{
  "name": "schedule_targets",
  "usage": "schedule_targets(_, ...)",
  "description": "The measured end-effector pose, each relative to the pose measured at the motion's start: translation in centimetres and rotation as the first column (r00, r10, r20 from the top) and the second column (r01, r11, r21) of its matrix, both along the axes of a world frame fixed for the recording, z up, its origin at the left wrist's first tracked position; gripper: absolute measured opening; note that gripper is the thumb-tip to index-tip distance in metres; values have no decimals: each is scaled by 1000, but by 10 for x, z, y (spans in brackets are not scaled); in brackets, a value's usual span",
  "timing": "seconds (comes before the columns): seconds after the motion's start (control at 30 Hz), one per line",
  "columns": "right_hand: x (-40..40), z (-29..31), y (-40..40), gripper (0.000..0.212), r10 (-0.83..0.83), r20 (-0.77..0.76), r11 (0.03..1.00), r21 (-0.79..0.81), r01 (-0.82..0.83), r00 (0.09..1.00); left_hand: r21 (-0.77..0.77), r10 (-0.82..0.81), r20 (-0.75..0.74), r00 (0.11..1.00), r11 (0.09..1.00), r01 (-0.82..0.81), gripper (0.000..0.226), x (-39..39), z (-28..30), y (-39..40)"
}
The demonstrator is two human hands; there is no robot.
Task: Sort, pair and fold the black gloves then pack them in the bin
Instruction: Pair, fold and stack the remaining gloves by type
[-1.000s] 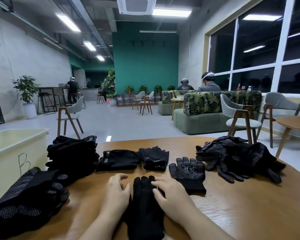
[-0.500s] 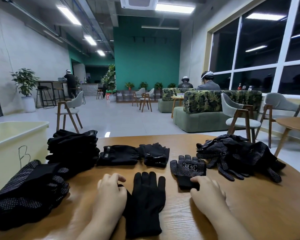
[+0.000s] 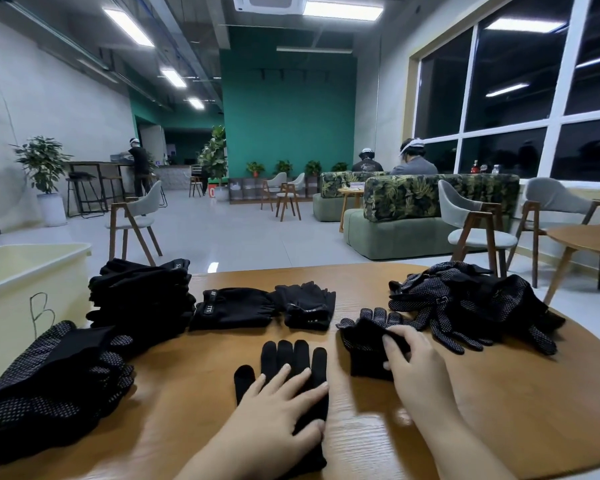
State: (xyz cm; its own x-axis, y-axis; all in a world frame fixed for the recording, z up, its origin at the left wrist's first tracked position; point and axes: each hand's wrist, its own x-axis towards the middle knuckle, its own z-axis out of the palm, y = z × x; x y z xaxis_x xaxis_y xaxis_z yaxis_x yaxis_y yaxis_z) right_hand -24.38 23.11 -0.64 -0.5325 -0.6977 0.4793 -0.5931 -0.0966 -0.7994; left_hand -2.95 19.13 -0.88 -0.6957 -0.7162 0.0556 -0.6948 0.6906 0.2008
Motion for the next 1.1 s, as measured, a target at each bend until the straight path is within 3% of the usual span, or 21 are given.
schedule_targets(0.2,9,5,4,6,77,25,997,1,-77,997,-7,63,62,996,998,-63,48,-3,-3,5)
schedule_targets(0.43,12,2,0,34,119,-21,992,52,-118,993,52,75,-56,996,996,-72,43,2,-1,4)
schedule_targets(0.57,6,1,-2,19,51,-24,998,31,-51,998,38,68,-6,998,997,-68,46,2,-1,5)
schedule_targets(0.73,10,10,-11,18,115,-6,991,70,-115,993,43,69,-18,997,997,-68,48,2,-1,5)
schedule_targets(0.8,16,16,-13,20,134,-43,990,56,-131,990,34,84,-90,992,996,-81,53,3,-2,5)
schedule_targets(0.9,25,24,-15,20,163,-106,987,12,-162,981,68,133,-314,940,991,-118,63,6,-2,-1)
schedule_targets(1.0,36,32,-17,20,202,-119,978,-22,-206,972,111,135,-592,795,990,-85,65,6,5,-9)
schedule_targets(1.1,47,40,-23,25,255,-139,963,-49,-264,957,177,149,-758,635,984,-20,65,3,17,-24)
